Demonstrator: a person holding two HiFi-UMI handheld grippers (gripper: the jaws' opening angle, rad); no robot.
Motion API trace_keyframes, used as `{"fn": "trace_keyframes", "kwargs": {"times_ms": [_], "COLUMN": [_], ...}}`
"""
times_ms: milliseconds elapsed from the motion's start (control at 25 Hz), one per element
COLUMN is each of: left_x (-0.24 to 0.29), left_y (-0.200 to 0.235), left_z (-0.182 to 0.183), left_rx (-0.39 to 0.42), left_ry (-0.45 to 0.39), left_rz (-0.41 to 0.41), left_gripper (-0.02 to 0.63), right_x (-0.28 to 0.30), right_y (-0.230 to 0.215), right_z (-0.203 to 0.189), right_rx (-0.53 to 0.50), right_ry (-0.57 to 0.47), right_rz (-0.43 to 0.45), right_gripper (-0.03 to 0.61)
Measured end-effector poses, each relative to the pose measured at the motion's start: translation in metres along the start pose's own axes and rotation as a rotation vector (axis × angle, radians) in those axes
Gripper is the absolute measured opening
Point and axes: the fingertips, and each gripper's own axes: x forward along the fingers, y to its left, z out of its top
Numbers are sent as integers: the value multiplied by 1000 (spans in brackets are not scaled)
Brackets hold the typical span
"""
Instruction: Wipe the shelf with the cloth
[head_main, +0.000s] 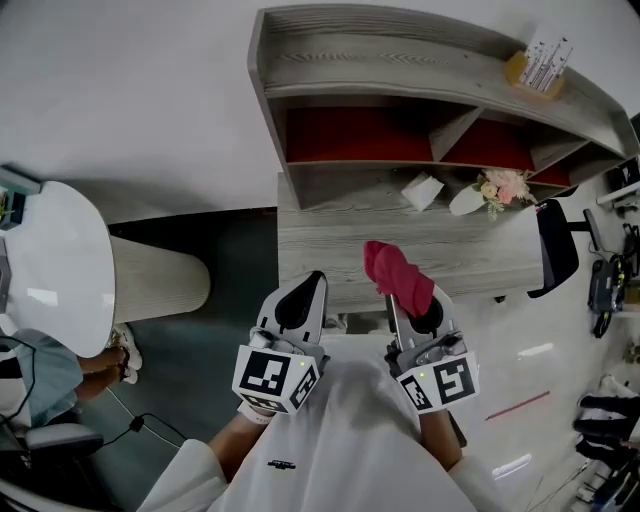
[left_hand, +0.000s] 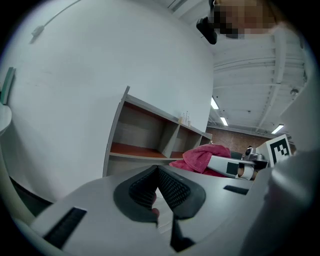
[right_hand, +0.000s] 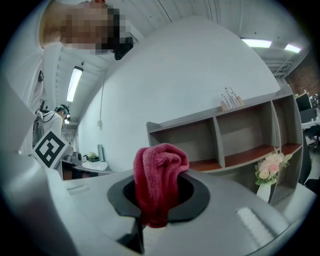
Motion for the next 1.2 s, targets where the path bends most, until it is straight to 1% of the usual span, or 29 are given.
{"fn": "trace_keyframes", "kwargs": {"times_ms": [160, 320, 560, 800, 880, 960, 1040, 1200], "left_x": [8, 9, 17, 35, 43, 51, 54, 61], "left_y": [3, 7, 10, 10, 17, 27, 33, 40], "left_z": [3, 4, 16, 27, 28, 28, 32, 41], "left_rx": [-17, -26, -26, 0, 14, 1, -26, -14], "left_ry": [-5, -17, -42, -69, -66, -58, -68, -78], "left_rz": [-9, 1, 10, 17, 39, 66, 74, 81], "left_gripper": [6, 6, 6, 6, 6, 6, 6, 6], "right_x": [8, 14, 25, 51, 63, 77, 92, 118], "right_y": [-7, -6, -14, -16, -18, -22, -27, -32], "right_z": [-2, -4, 15, 29, 34, 37, 42, 52], "right_rx": [2, -10, 5, -47, -63, -73, -66, -28], "right_ry": [17, 24, -69, -77, -83, -81, -84, -123], "right_rz": [-21, -7, -6, 34, 46, 55, 61, 67], "right_gripper": [75, 75, 75, 75, 75, 75, 75, 75]}}
